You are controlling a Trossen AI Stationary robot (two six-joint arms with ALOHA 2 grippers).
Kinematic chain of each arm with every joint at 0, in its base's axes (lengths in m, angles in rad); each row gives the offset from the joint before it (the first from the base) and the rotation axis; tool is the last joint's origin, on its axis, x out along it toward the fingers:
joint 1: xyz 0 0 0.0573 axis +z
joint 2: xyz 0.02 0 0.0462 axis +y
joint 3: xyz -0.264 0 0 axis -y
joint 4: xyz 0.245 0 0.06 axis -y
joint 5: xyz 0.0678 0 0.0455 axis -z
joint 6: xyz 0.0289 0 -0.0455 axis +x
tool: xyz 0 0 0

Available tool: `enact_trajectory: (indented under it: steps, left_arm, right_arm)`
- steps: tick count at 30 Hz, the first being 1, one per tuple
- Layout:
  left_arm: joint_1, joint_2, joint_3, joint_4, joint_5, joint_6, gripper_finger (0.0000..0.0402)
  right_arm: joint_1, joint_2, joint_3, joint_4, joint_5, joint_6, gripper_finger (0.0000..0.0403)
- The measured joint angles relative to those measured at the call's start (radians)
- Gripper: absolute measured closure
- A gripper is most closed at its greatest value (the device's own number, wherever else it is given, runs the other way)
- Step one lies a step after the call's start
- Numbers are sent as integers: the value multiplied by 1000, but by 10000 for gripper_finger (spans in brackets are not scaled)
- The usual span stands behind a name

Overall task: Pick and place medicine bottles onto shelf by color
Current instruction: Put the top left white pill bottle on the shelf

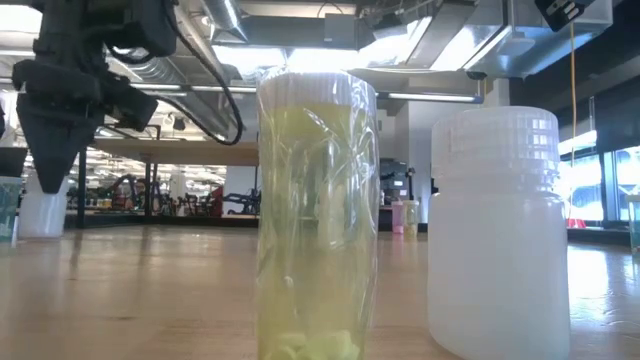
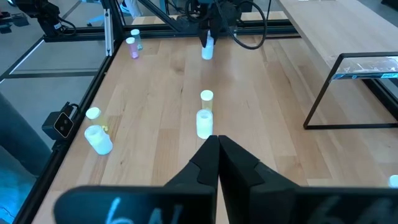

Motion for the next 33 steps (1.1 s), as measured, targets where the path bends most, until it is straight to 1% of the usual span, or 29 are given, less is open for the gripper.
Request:
enact_trajectory:
  steps: [4, 9, 15, 18, 23, 28, 33]
  left_arm:
    - [-1, 0, 66, -42, 12, 34, 282]
    - [4, 0, 188, -121, 5, 37, 282]
    - [4, 0, 379, -270, -33, 35, 283]
    - [19, 0, 480, -351, -49, 6, 283]
    - [73, 0, 629, -499, -92, -23, 283]
    - [162, 0, 742, -608, -133, -13, 283]
    - [277, 1, 814, -609, -160, 92, 283]
  right_arm:
    - [0, 0, 0, 0, 0, 1, 391]
    - [0, 0, 0, 0, 0, 1, 391]
    - [0, 0, 0, 0, 0, 1, 391]
    - [0, 0, 0, 0, 0, 1, 391]
    - [0, 0, 0, 0, 0, 0, 391]
    - [0, 0, 0, 0, 0, -2, 391]
    - [0, 0, 0, 0, 1, -7, 391]
